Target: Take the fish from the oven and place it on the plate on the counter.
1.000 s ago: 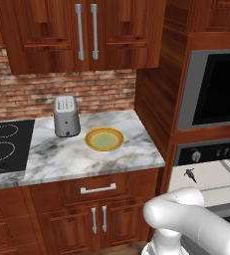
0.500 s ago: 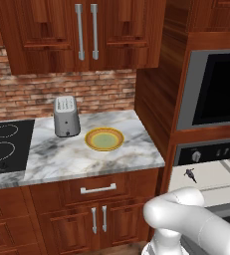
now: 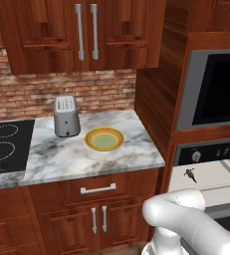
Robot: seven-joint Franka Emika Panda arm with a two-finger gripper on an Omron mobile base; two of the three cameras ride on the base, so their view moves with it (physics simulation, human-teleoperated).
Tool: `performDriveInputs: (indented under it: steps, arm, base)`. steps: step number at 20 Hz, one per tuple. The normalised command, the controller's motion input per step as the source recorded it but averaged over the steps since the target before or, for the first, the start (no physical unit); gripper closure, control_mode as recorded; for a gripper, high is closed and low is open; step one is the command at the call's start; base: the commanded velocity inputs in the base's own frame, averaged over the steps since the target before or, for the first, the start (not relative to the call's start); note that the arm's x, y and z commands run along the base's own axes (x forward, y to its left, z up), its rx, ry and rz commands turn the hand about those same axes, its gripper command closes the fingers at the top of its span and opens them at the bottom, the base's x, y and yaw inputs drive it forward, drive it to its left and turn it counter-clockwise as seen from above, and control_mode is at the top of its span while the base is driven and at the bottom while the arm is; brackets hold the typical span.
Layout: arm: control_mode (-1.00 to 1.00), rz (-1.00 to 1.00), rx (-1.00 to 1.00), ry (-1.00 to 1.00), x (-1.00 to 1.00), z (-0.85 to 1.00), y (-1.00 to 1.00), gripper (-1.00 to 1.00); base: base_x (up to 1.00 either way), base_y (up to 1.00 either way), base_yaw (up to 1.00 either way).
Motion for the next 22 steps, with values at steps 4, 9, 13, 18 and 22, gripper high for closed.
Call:
performDriveInputs:
  steps: [4,9,13,18,22]
  arm:
    - [-1.00,0.26,-0.25,-0.03,0.11,0.00,0.04,-1.00]
    - [-1.00,0.23,-0.30,-0.03,0.03,0.00,0.00,-1.00]
    - [-1.00,0.07,-0.24,0.06,0.07,0.00,0.01,-1.00]
    - [-1.00,0.00,-0.11,0.06,0.31,-0.01,0.25,-1.00]
    - [-1.00,-0.07,0.01,0.03,0.22,-0.08,0.00,-1.00]
  base:
    - [0.00,0.00,0.00]
    - [0.00,0.00,0.00]
    - [0.00,0.00,0.00]
    - [0.00,0.00,0.00]
    - [0.00,0.00,0.00]
